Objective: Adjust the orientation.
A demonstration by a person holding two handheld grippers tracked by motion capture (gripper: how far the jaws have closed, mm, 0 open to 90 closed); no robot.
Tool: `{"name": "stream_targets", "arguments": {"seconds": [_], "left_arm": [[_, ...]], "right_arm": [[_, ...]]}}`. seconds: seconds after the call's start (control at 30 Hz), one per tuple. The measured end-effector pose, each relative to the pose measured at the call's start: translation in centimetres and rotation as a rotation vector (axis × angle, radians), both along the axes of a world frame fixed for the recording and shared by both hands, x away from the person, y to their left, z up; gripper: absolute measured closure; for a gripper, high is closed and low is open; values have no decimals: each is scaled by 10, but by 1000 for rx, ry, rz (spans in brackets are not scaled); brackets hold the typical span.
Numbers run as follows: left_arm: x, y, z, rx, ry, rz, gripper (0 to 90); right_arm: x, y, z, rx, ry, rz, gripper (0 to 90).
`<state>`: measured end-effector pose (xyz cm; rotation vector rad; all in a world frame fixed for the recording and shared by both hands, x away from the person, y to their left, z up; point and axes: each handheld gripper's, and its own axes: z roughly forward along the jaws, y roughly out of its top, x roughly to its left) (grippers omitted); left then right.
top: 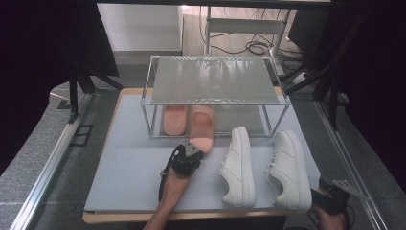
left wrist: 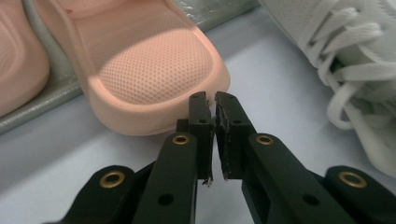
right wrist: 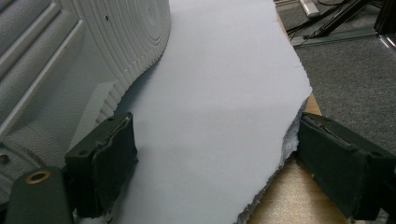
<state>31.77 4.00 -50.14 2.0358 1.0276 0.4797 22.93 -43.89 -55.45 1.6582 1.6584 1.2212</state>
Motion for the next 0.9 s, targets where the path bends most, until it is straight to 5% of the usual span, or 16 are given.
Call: {"name": "stream_targets", "arguments": {"seconds": [0.9], "left_arm": [[53,3,-7,-25,3,75,882]], "right_arm": [[0,0,0,0,0,0,126]]}}
